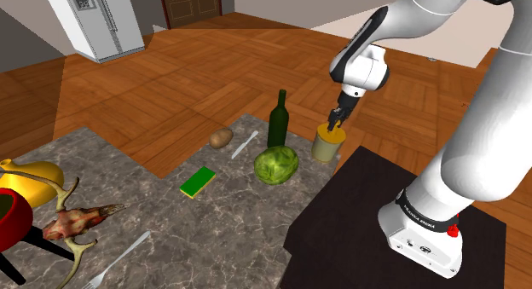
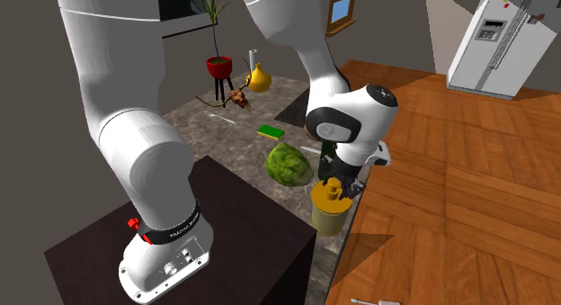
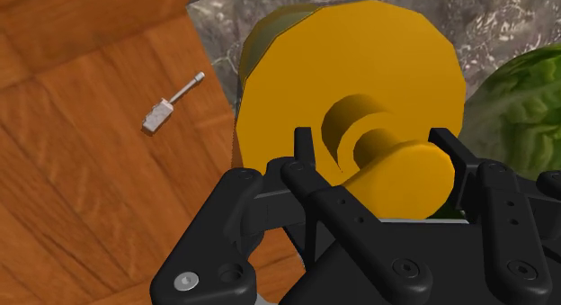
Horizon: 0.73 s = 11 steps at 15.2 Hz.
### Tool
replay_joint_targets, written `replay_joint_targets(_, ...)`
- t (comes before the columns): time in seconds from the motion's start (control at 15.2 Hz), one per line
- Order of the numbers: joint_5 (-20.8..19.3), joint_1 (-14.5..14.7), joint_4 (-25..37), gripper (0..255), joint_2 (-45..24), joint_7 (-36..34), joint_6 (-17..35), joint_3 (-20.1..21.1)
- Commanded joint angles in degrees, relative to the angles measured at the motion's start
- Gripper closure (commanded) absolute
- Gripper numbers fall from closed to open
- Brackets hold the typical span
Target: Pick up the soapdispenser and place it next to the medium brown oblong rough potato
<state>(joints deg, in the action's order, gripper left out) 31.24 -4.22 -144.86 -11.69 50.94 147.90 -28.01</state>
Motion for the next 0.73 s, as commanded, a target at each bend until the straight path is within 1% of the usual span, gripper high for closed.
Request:
replay_joint_targets(0.0,-2.52,0.50,-0.13,255,1.80,-1.89,-1.12,-1.08)
replay_joint_targets(0.33,-8.62,1.41,-0.60,255,6.51,-6.72,-3.88,-2.99)
replay_joint_targets(0.66,-14.18,1.55,-0.58,255,11.06,-11.19,-7.05,-3.95)
